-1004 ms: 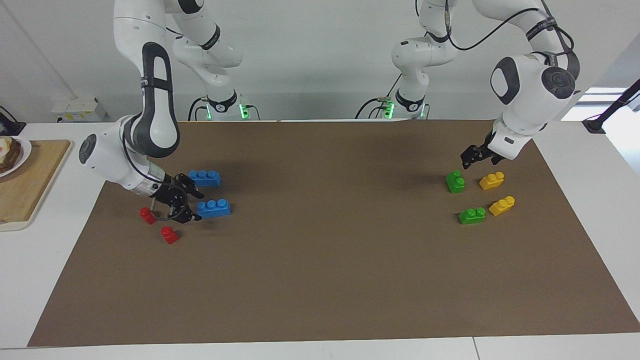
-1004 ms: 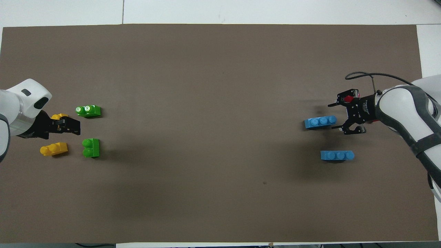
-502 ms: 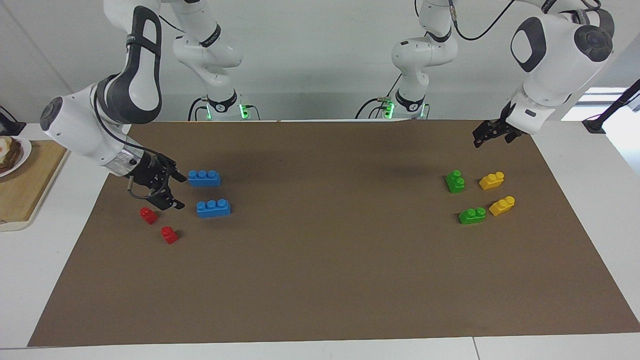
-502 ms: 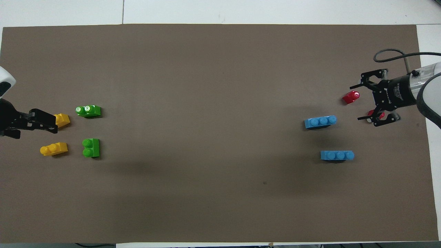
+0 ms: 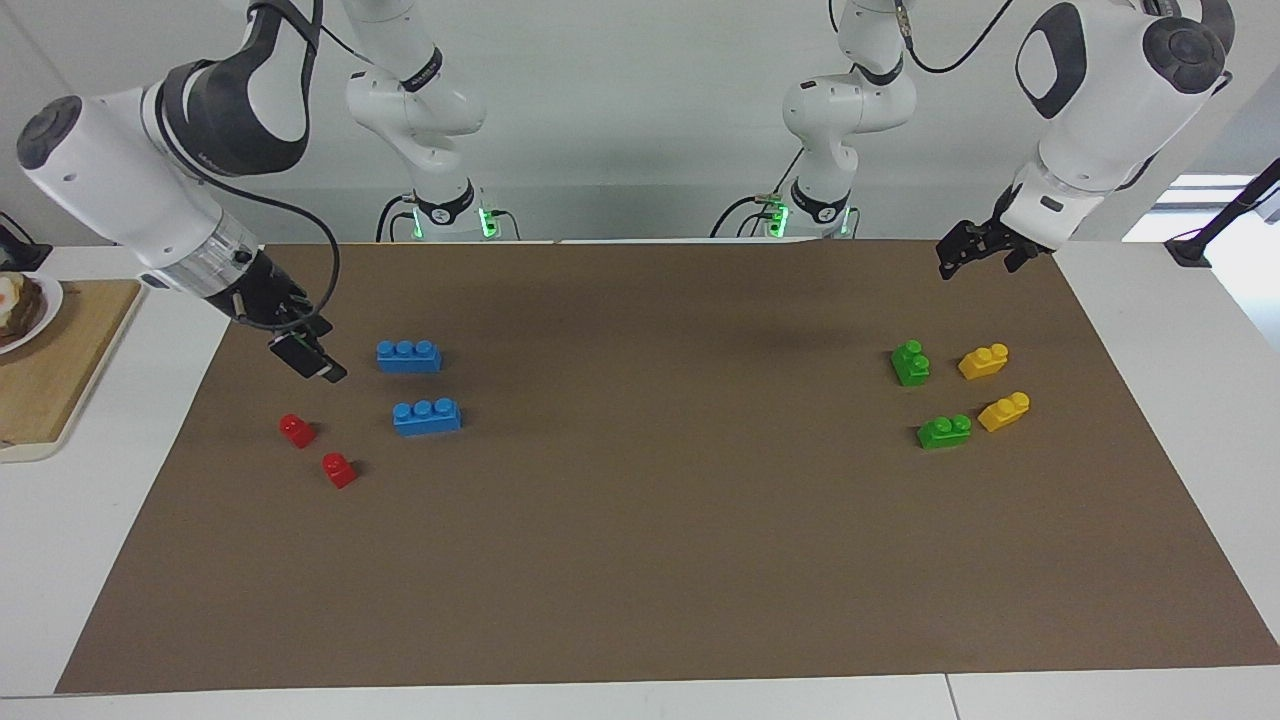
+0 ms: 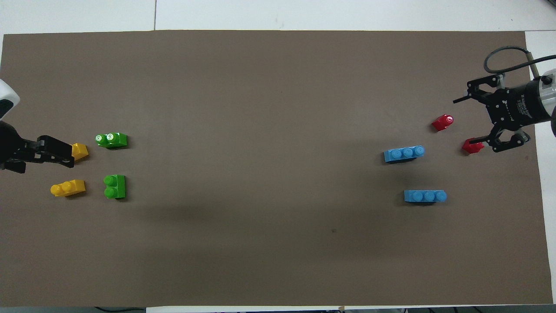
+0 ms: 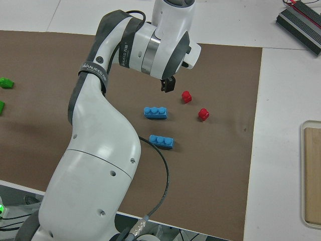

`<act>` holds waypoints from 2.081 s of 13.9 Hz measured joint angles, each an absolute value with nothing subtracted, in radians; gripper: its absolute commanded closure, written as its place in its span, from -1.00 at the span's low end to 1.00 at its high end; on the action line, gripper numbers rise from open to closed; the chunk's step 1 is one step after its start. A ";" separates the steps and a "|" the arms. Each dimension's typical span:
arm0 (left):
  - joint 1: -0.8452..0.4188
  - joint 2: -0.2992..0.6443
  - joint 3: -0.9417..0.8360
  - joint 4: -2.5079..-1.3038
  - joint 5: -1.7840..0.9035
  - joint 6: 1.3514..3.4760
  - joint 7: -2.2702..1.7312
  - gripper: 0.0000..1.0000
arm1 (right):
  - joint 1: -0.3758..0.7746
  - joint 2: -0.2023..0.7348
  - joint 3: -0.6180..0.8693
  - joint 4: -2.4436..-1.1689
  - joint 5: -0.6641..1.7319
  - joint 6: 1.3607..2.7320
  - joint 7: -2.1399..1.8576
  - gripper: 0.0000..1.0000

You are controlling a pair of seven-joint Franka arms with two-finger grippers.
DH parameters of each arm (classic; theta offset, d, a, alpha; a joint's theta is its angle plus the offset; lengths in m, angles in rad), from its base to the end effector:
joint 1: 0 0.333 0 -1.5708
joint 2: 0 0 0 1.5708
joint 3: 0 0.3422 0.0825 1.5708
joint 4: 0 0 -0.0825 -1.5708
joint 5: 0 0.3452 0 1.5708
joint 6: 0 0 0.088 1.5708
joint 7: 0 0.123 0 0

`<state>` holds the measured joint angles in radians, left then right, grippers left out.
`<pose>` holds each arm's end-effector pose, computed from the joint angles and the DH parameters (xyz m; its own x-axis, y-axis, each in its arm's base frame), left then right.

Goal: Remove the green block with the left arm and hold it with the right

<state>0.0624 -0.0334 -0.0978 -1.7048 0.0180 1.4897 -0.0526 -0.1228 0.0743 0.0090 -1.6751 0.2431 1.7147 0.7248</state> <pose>0.4869 -0.0157 0.5882 0.9836 0.0199 -0.1795 0.0146 -0.9994 -0.0307 0.5457 -0.0361 0.5652 0.6386 -0.7466 -0.1866 -0.7695 -0.6202 -0.1521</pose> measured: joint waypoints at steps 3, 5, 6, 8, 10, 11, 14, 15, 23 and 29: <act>0.010 -0.033 -0.043 -1.705 0.008 1.489 -0.057 -1.00 | -0.104 0.028 0.036 -1.644 0.177 1.619 0.480 -1.00; -0.049 -0.030 0.031 -1.704 -0.008 1.491 -0.057 -1.00 | -0.077 0.000 0.041 -1.635 0.139 1.582 0.346 -1.00; -0.063 -0.029 0.046 -1.702 -0.013 1.494 -0.057 -1.00 | -0.062 -0.011 0.042 -1.635 0.113 1.572 0.276 -1.00; -0.073 -0.028 0.046 -1.697 -0.014 1.502 -0.057 -1.00 | -0.046 -0.019 0.042 -1.635 0.078 1.568 0.154 -1.00; -0.074 -0.028 0.042 -1.694 -0.014 1.519 -0.058 -1.00 | -0.045 -0.018 0.042 -1.635 0.059 1.568 0.095 -1.00; -0.074 -0.028 0.041 -1.694 -0.015 1.524 -0.058 -1.00 | -0.045 -0.018 0.041 -1.636 0.050 1.568 0.086 -1.00; -0.074 -0.028 0.041 -1.694 -0.015 1.529 -0.058 -1.00 | -0.045 -0.018 0.041 -1.637 0.028 1.568 0.083 -1.00; -0.074 -0.028 0.041 -1.694 -0.015 1.530 -0.058 -1.00 | -0.045 -0.018 0.041 -1.637 0.023 1.568 0.083 -1.00; -0.074 -0.026 0.041 -1.667 -0.015 1.531 -0.058 -1.00 | -0.047 -0.018 0.038 -1.637 0.006 1.569 0.082 -1.00; -0.074 -0.022 0.033 -1.642 -0.014 1.528 -0.057 -1.00 | -0.046 -0.018 0.039 -1.637 -0.008 1.569 0.048 -1.00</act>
